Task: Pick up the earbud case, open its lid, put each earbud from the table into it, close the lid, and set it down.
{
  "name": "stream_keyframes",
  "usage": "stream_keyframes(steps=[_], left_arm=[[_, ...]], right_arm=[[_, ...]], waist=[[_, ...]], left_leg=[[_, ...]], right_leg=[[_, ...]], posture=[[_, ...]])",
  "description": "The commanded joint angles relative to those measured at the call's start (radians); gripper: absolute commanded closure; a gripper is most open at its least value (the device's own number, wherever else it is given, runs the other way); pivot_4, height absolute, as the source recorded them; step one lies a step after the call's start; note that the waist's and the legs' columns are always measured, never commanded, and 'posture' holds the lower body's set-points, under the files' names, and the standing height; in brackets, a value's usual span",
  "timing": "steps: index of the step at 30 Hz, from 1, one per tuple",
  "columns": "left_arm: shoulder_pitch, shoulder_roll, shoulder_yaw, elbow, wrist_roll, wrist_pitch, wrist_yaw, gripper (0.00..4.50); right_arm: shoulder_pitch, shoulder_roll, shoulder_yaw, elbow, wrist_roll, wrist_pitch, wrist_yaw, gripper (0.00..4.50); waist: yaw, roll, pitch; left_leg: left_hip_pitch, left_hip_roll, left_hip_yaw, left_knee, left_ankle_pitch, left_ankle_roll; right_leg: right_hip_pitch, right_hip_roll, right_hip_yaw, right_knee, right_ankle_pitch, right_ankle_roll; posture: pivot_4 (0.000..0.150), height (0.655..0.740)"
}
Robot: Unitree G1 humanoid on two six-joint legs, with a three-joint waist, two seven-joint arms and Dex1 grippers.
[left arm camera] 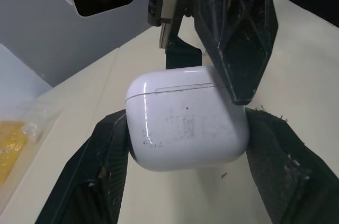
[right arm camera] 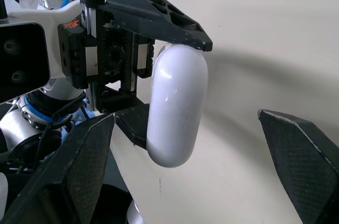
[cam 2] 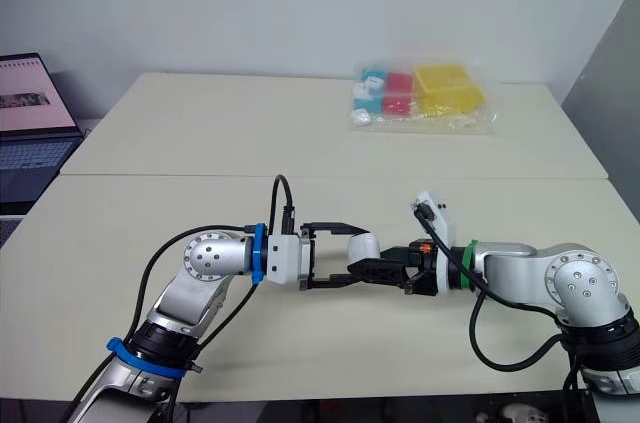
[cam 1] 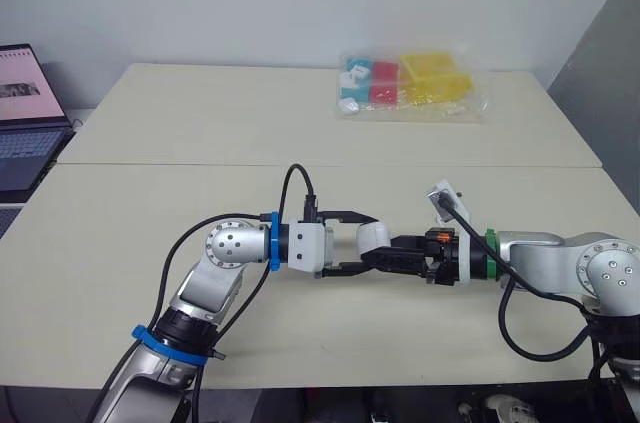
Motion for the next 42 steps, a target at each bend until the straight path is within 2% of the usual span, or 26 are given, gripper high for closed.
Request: stream_keyframes(steps=[1,8,9,16,18,21,22,25,31,33,35,36,38,42], left_arm=[[-0.022,-0.004,0.002,-0.026,-0.005,-0.018,0.015,1.69],[-0.031,-0.013,0.003,-0.017,-0.004,-0.017,0.032,1.69],[-0.032,-0.015,0.003,-0.015,-0.002,-0.02,0.034,1.69],[-0.033,-0.034,-0.009,-0.01,0.008,-0.011,0.051,1.69],[-0.043,-0.036,-0.006,-0.004,0.011,0.006,0.051,0.96],[-0.051,-0.029,-0.006,0.007,0.039,-0.003,0.052,0.12],[-0.053,-0.017,-0.008,0.012,0.047,-0.005,0.044,0.0],[-0.063,0.025,0.02,0.009,0.024,0.152,0.04,0.0],[-0.073,0.116,0.051,-0.085,-0.07,0.483,0.005,0.0],[-0.072,0.151,0.036,-0.139,-0.098,0.585,-0.027,0.0],[-0.08,0.164,0.017,-0.216,-0.146,0.74,-0.03,0.0],[-0.083,0.166,0.01,-0.245,-0.161,0.79,-0.029,0.0],[-0.099,0.135,-0.004,-0.282,-0.165,0.881,0.029,0.0],[-0.128,0.08,-0.033,-0.311,-0.155,0.948,0.092,0.0]], right_arm=[[-0.022,0.005,-0.003,-0.004,0.014,-0.012,0.001,0.93],[-0.028,0.013,0.003,0.008,0.007,-0.008,0.0,3.54],[-0.029,0.013,0.004,0.009,0.007,-0.007,0.0,3.72],[-0.028,0.008,0.003,0.013,0.018,-0.004,0.009,3.71],[-0.032,0.003,0.003,0.015,0.016,0.002,0.016,3.71],[-0.037,-0.003,0.002,0.017,0.007,0.009,0.028,3.71],[-0.039,-0.004,0.001,0.018,-0.002,0.009,0.032,3.71],[-0.051,-0.03,-0.007,0.014,-0.071,0.024,0.074,3.71],[-0.133,-0.203,0.045,-0.06,-0.414,0.03,0.365,3.71],[-0.173,-0.311,0.133,-0.121,-0.619,-0.045,0.527,3.71],[-0.22,-0.44,0.276,-0.179,-0.917,-0.214,0.7,3.71],[-0.233,-0.473,0.322,-0.187,-1.02,-0.279,0.758,3.71],[-0.262,-0.495,0.387,-0.183,-1.184,-0.386,0.841,3.71],[-0.287,-0.436,0.394,-0.163,-1.299,-0.434,0.919,3.71]], waist=[[0.0,0.0,0.0],[0.0,0.0,0.0],[0.0,0.0,0.0],[0.0,0.0,0.0],[0.0,0.0,0.0],[0.001,0.0,0.0],[0.0,0.0,0.0],[-0.002,0.0,0.0],[-0.002,0.001,0.0],[-0.002,0.002,0.001],[-0.002,0.004,0.002],[-0.002,0.004,0.002],[-0.002,0.004,0.002],[-0.001,0.004,0.003]], left_leg=[[0.0,0.0,0.0,0.0,0.0,0.0],[0.0,0.0,0.0,0.0,0.0,0.0],[0.0,0.0,0.0,0.0,0.0,0.0],[0.0,0.0,0.0,0.0,0.0,0.0],[0.0,0.0,0.0,0.0,0.0,0.0],[-0.001,0.0,0.0,0.0,0.0,0.0],[0.0,0.0,0.0,0.0,0.0,0.0],[0.0,0.0,0.0,-0.001,0.0,0.0],[-0.001,0.0,-0.001,-0.001,0.0,0.0],[-0.001,0.0,-0.001,-0.002,0.0,0.0],[-0.003,0.0,-0.001,-0.002,0.0,0.0],[-0.003,0.0,-0.001,-0.002,0.0,0.0],[-0.003,0.0,0.0,-0.003,0.0,0.0],[-0.003,0.0,0.0,-0.002,0.0,0.0]], right_leg=[[0.0,0.0,0.0,0.0,0.0,0.0],[0.0,0.0,0.0,0.0,0.0,0.0],[0.0,0.0,0.0,0.0,0.0,0.0],[0.0,0.0,0.0,0.0,0.0,0.0],[0.0,0.0,0.0,0.0,0.0,0.0],[0.0,0.0,0.0,0.0,0.0,0.0],[0.0,0.0,0.0,0.0,0.0,0.0],[0.0,0.0,0.0,0.0,0.0,0.0],[-0.002,0.001,-0.001,-0.001,0.0,0.0],[-0.002,0.001,-0.001,-0.002,0.0,0.0],[-0.004,0.0,-0.001,-0.003,0.0,0.0],[-0.005,0.0,-0.001,-0.003,-0.001,0.0],[-0.005,0.0,-0.001,-0.004,-0.001,0.0],[-0.005,0.0,-0.001,-0.003,-0.001,0.0]], posture=[[0.15,0.7359],[0.15,0.7359],[0.15,0.7359],[0.15,0.7359],[0.15,0.7359],[0.15,0.7359],[0.15,0.7359],[0.15,0.7359],[0.15,0.7359],[0.15,0.7359],[0.15,0.7359],[0.15,0.7359],[0.15,0.7359],[0.15,0.7359]])
